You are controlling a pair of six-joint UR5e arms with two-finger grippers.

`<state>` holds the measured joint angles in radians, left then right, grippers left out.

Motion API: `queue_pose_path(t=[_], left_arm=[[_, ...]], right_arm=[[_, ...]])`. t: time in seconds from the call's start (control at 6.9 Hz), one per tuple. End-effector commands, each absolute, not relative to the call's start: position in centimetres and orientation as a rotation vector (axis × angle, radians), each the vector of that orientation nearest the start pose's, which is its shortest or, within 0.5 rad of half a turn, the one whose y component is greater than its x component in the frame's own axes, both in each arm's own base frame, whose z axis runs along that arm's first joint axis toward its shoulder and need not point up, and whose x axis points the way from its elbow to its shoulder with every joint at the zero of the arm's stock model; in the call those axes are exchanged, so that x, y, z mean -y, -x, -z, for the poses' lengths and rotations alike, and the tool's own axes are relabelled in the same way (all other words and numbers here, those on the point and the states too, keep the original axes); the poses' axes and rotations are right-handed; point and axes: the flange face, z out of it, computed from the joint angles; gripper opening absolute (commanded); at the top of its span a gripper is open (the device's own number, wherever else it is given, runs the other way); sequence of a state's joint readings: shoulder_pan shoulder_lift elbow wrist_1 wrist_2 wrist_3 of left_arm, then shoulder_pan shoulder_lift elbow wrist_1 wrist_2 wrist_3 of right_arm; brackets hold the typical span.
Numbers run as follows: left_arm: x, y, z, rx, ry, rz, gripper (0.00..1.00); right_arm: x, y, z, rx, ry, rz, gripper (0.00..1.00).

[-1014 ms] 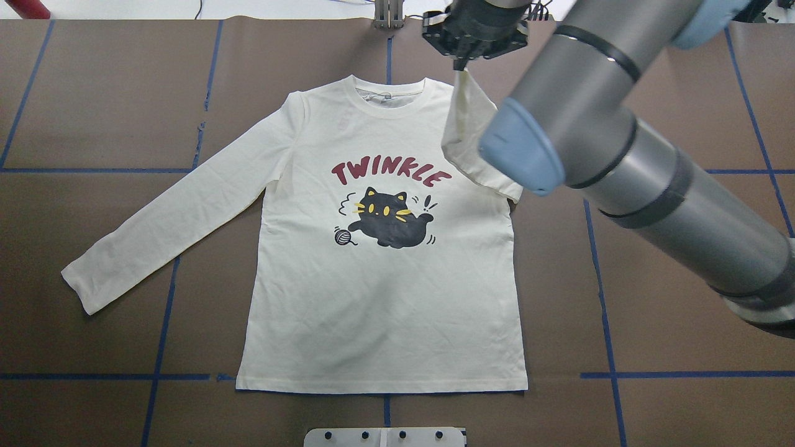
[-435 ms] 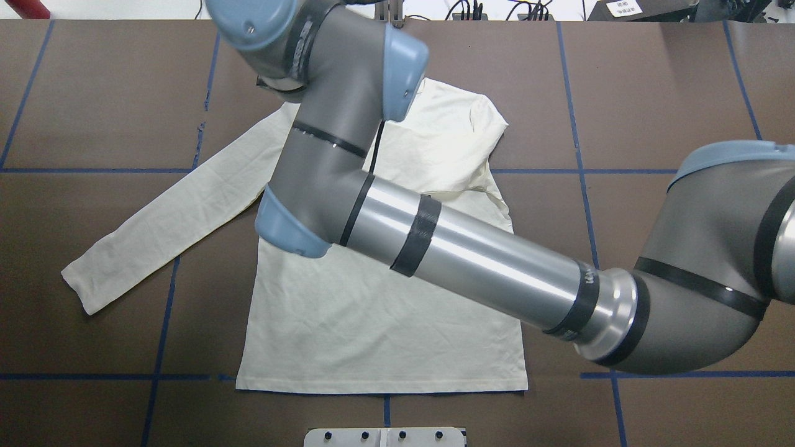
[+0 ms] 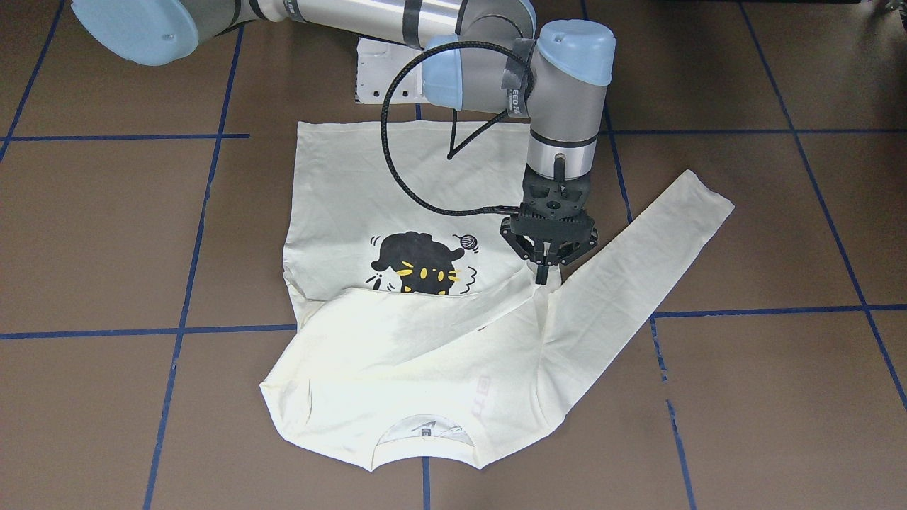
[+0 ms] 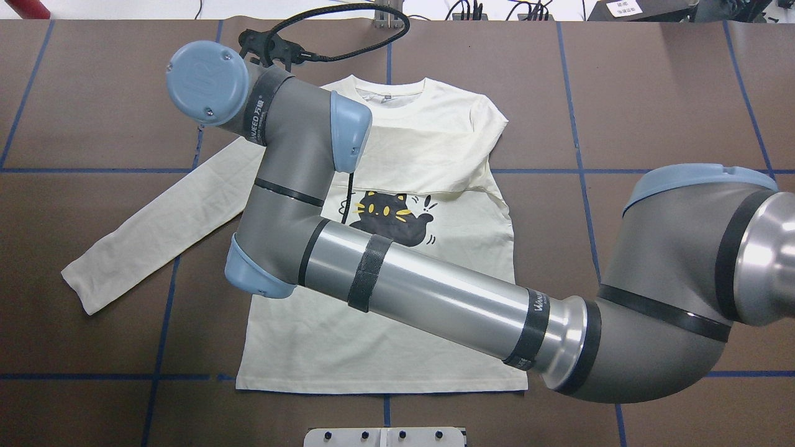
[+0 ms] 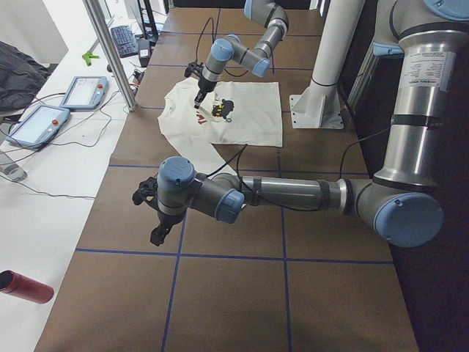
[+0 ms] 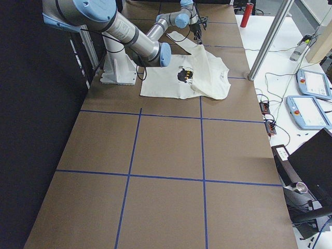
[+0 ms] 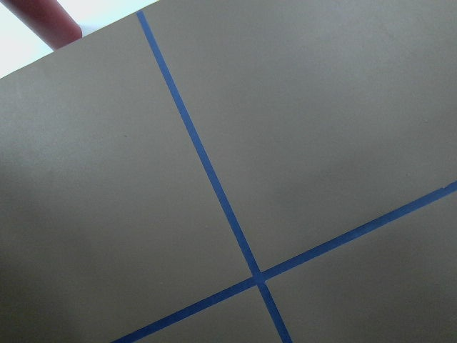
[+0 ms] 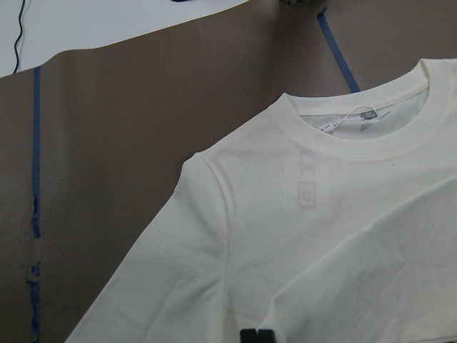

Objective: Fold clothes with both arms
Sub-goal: 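Grasp the sleeve cuff with the right gripper and fold it across the chest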

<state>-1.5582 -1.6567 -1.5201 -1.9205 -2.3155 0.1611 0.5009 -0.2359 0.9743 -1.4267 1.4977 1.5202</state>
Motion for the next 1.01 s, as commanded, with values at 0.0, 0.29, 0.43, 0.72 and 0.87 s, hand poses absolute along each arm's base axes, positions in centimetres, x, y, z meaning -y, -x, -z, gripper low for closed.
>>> queue_pose_path(t=[0.0, 0.29, 0.43, 0.72, 0.87], left_arm=[[55.2, 6.1, -60.1, -0.673, -0.426, -0.304, 1.0], [56.4, 6.2, -58.8, -0.628, -0.456, -0.309, 1.0], [56.8, 6.2, -56.2, -0.625, -0.517, -0.332, 1.0], [56.7, 6.1, -51.3, -0.591, -0.749, -0.411, 1.0], [57.7, 5.6, -49.2, -0.599, -0.812, -0.43, 1.0]], right_arm=[[52.9, 67.2, 2.8, 0.854, -0.294, -0.47, 1.0], [55.1, 64.1, 5.4, 0.847, -0.196, -0.462, 1.0], [57.5, 61.5, 5.5, 0.845, -0.145, -0.46, 1.0], [62.4, 54.3, 4.3, 0.785, -0.08, -0.425, 1.0], [64.9, 49.5, 1.7, 0.781, -0.061, -0.368, 1.0]])
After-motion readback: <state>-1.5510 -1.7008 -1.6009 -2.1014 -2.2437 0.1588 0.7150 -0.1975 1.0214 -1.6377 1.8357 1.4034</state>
